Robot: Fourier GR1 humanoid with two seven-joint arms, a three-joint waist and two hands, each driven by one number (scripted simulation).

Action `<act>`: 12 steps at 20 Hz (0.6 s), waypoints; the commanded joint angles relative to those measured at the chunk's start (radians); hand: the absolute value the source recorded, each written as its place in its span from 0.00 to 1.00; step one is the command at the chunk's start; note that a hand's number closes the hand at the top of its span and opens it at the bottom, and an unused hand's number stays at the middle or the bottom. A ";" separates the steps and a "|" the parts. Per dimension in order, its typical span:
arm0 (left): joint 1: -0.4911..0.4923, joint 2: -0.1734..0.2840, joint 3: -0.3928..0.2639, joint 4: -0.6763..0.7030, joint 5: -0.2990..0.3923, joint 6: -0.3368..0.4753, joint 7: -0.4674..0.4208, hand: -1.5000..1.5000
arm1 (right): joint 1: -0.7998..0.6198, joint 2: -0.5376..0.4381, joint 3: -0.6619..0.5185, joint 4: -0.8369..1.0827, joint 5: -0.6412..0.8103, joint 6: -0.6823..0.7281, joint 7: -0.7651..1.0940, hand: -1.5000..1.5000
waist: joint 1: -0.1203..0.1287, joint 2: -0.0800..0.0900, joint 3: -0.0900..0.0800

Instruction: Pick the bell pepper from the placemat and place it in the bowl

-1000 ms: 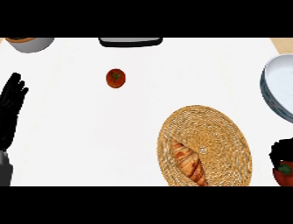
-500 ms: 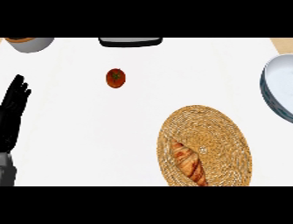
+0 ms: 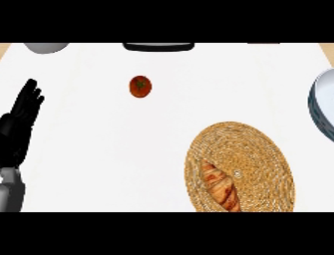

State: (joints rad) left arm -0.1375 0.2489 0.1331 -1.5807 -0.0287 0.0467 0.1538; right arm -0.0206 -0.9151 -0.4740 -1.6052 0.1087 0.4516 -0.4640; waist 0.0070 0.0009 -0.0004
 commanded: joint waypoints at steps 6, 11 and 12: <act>0.003 -0.025 -0.017 -0.055 -0.007 0.002 0.036 0.50 | -0.276 0.054 0.179 0.418 0.171 -0.072 -0.151 1.00 | 0.017 0.003 0.002; -0.032 -0.005 0.000 0.017 0.001 -0.033 -0.001 0.50 | -0.515 0.104 0.268 0.655 0.269 -0.133 -0.166 1.00 | 0.026 0.007 0.001; -0.045 -0.040 -0.022 0.076 -0.051 0.015 -0.061 0.50 | -0.521 0.117 0.277 0.714 0.295 -0.160 -0.220 1.00 | 0.024 0.010 0.001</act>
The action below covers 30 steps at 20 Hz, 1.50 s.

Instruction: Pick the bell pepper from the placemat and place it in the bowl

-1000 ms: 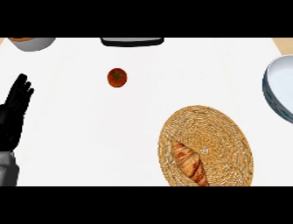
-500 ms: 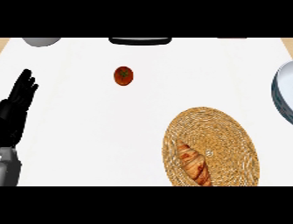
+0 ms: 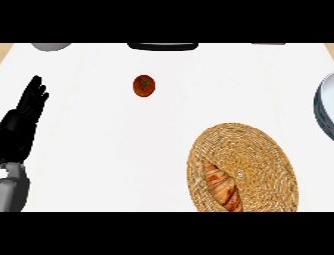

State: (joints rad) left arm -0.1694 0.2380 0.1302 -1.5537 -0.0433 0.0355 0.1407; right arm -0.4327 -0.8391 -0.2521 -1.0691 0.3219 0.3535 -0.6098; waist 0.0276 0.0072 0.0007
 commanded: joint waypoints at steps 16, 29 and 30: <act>-0.049 0.001 0.008 0.037 0.005 -0.019 -0.003 0.50 | -0.311 0.029 0.122 0.719 0.261 0.000 -0.268 0.00 | 0.024 0.015 0.004; -0.012 -0.007 0.007 0.005 0.016 -0.024 -0.006 0.50 | -0.376 -0.136 -0.179 0.929 -0.095 0.451 -0.100 0.00 | 0.023 0.020 0.009; -0.022 -0.005 0.010 -0.006 0.015 -0.018 0.008 0.50 | -0.386 -0.168 -0.190 0.936 -0.106 0.467 -0.065 0.00 | 0.025 0.020 0.010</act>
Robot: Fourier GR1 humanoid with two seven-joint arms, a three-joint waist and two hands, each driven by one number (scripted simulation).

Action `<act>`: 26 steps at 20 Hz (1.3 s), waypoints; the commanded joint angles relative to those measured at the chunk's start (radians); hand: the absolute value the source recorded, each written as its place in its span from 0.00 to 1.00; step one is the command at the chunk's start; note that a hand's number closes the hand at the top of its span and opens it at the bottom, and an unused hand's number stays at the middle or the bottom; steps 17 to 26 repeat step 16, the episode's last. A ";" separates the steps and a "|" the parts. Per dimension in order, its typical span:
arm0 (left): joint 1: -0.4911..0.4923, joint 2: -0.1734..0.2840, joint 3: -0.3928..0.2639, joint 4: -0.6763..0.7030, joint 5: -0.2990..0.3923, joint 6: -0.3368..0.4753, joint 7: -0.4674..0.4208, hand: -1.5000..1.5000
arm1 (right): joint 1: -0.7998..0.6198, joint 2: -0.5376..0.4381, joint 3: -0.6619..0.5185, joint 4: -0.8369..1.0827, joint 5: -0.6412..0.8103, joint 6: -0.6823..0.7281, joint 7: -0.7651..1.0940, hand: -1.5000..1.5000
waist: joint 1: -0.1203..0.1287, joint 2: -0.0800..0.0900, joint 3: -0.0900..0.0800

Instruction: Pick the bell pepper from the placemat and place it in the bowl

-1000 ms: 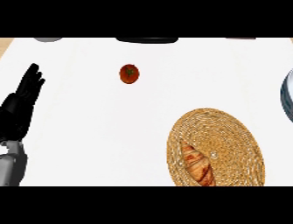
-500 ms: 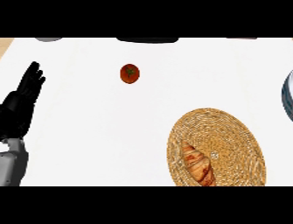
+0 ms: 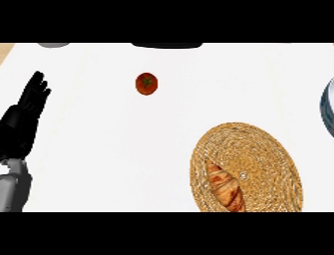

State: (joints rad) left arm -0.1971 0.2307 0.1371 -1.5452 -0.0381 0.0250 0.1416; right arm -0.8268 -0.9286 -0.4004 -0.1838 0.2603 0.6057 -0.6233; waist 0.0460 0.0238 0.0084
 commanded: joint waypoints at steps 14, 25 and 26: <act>0.012 -0.017 0.006 -0.003 0.004 0.015 -0.012 0.50 | 0.064 -0.134 -0.115 0.019 -0.168 0.402 0.067 0.00 | -0.017 0.004 0.011; 0.001 -0.005 0.017 -0.012 -0.001 0.022 -0.007 0.50 | 0.067 -0.144 -0.126 0.010 -0.187 0.426 0.096 0.00 | -0.020 0.002 0.013; 0.001 -0.005 0.017 -0.012 -0.001 0.022 -0.007 0.50 | 0.067 -0.144 -0.126 0.010 -0.187 0.426 0.096 0.00 | -0.020 0.002 0.013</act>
